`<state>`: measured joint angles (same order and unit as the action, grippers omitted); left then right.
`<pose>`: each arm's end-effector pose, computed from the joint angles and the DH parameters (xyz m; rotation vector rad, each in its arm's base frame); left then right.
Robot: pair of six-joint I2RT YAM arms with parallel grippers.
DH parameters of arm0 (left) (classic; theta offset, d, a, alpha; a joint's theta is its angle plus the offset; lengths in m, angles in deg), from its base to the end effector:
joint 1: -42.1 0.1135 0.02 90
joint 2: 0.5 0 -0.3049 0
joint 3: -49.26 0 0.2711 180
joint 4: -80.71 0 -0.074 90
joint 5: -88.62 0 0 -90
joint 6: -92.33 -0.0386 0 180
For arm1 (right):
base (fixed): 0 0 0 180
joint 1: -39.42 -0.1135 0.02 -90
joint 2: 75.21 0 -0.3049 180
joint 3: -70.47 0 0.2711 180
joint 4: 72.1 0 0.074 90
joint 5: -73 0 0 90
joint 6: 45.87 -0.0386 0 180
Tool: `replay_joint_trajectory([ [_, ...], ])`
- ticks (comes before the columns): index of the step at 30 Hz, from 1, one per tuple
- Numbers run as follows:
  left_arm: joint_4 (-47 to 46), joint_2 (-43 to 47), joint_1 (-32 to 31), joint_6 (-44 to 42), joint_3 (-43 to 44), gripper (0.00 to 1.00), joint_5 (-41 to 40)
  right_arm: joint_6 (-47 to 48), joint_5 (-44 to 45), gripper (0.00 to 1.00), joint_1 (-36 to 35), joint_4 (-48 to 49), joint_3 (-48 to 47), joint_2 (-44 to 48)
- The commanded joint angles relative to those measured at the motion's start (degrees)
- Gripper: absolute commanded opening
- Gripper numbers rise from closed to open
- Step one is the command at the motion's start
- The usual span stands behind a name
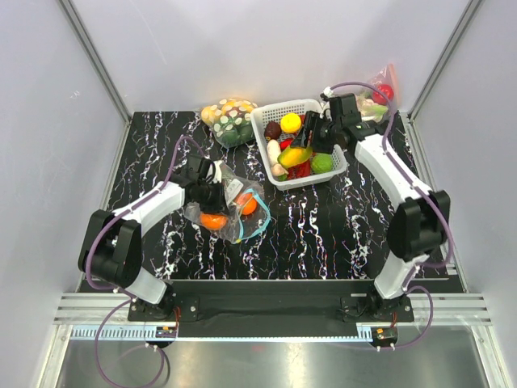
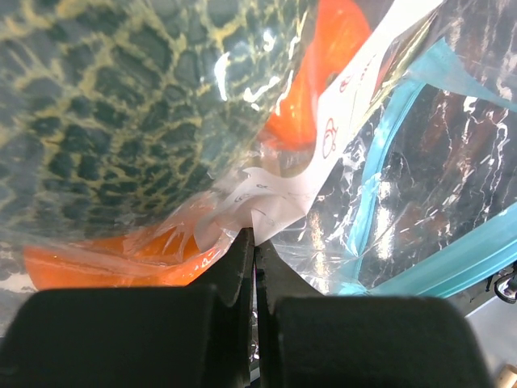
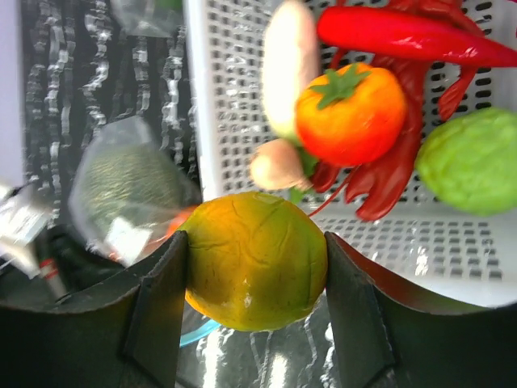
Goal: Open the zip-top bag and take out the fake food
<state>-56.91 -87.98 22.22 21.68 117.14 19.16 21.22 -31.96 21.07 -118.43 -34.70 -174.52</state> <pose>0.2904 -0.1194 0.2299 0.1355 2.7175 -0.6916 0.3990 0.1428 0.3698 -0.0484 2.3391 0.6666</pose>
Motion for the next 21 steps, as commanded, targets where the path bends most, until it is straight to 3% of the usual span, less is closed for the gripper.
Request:
replay_joint_trajectory([
  [1, -2.69, 2.58, 0.19, -0.72, -0.16, 0.0, 1.26, 3.49, -2.0, 0.13, 0.42, -0.65, -4.03, -6.15],
  [15, -2.51, 3.37, 0.19, -1.6, 0.46, 0.0, 0.91, -3.8, 0.1, 0.16, 2.35, 8.04, -13.7, -17.67],
  [21, -1.72, 3.99, 0.19, -2.13, 0.81, 0.0, -0.06, -2.4, 0.81, 0.21, 2.35, 6.3, -24.15, -26.63],
])
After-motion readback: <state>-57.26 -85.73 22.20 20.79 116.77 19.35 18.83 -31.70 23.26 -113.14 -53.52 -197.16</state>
